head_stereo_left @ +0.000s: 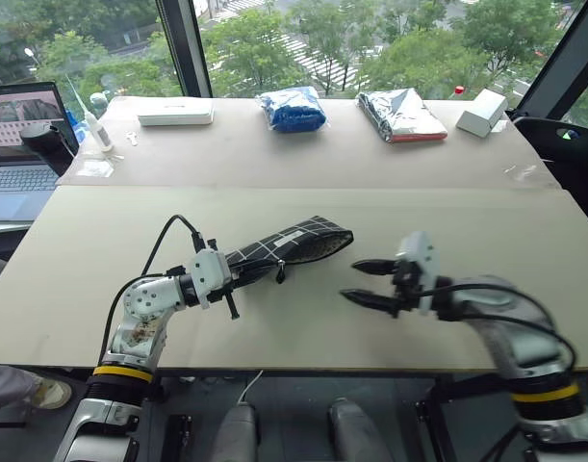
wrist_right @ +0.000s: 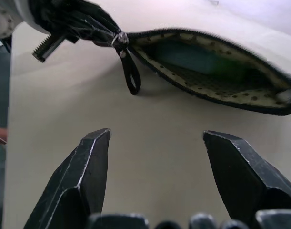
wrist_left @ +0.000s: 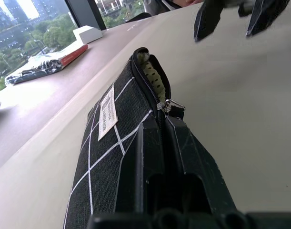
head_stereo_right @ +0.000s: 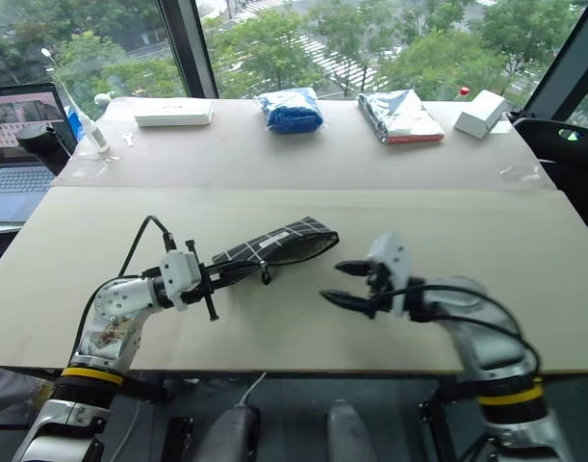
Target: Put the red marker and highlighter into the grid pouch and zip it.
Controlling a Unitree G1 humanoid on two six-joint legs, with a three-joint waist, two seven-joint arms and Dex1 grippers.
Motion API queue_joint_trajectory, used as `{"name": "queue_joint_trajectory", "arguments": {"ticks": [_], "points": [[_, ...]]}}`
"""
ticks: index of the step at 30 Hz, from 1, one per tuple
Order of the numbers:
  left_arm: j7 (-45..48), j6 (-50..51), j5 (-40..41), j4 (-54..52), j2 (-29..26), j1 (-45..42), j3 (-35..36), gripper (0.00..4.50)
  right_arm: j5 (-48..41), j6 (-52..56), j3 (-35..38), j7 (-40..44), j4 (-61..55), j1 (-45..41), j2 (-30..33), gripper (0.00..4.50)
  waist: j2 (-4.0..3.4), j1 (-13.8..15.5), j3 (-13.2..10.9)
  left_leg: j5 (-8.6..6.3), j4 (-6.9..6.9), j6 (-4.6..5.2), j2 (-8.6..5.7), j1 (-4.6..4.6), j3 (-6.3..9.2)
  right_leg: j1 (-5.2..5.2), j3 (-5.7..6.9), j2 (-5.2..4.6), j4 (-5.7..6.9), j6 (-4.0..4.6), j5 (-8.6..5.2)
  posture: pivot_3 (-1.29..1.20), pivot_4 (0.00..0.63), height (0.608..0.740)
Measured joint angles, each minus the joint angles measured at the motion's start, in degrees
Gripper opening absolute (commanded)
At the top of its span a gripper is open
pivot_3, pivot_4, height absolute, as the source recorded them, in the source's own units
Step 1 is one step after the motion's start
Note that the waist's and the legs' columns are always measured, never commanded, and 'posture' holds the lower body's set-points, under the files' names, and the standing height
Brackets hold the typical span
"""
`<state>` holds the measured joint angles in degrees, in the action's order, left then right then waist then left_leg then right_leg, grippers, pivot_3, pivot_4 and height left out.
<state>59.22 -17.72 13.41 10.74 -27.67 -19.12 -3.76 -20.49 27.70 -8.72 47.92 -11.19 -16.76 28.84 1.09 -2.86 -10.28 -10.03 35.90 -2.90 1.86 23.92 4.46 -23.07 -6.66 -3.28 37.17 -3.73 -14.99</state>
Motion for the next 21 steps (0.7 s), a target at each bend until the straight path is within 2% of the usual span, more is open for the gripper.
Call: {"name": "queue_joint_trajectory", "arguments": {"ticks": [3, 7, 16, 19, 21], "points": [[0.15, -0.53, 0.00, 0.17, 0.07, -0.38, -0.03, 0.00, 1.91, 1.52, -2.74, -5.21, 0.19, -1.14, -5.44, 3.44, 0.00, 0.35, 0.00, 0.00, 0.04, 0.00, -0.02, 0.04, 0.00, 0.00, 0.02, -0.02, -0.02, 0.21, 0.13, 0.00, 0.150, 0.740], [0.35, -0.87, 0.00, 0.56, 0.08, -0.44, -0.03, 0.00, 4.05, 2.68, -4.77, -8.62, 0.68, -2.97, -9.29, 3.44, 0.00, 0.48, 0.00, 0.00, 0.05, 0.00, 0.00, 0.04, 0.02, 0.02, 0.05, -0.02, -0.02, 0.20, 0.13, 0.00, 0.150, 0.740], [0.41, -1.03, -0.01, 1.51, 0.24, -1.13, -0.06, 0.00, 5.76, 2.87, -7.38, -9.90, 3.93, -8.10, -14.25, 3.44, 0.00, 0.24, 0.00, 0.00, 0.03, 0.00, 0.02, 0.04, 0.02, 0.00, 0.06, 0.00, -0.01, 0.21, 0.13, 0.00, 0.150, 0.740], [0.34, -1.05, -0.02, 1.54, 0.32, -1.18, -0.06, 0.00, 5.96, 2.87, -8.52, -9.84, 4.83, -8.89, -15.24, 2.70, 0.00, 0.24, 0.00, 0.00, 0.03, 0.00, 0.01, 0.04, 0.03, -0.01, 0.07, 0.00, -0.01, 0.21, 0.13, 0.00, 0.150, 0.740], [0.29, -1.06, -0.03, 1.53, 0.34, -1.18, -0.05, 0.00, 6.07, 2.87, -8.55, -9.77, 5.10, -8.97, -15.39, 1.99, 0.00, 0.29, 0.00, 0.00, 0.03, 0.00, 0.01, 0.04, 0.03, 0.00, 0.07, -0.01, -0.01, 0.21, 0.13, 0.00, 0.150, 0.740]]}}
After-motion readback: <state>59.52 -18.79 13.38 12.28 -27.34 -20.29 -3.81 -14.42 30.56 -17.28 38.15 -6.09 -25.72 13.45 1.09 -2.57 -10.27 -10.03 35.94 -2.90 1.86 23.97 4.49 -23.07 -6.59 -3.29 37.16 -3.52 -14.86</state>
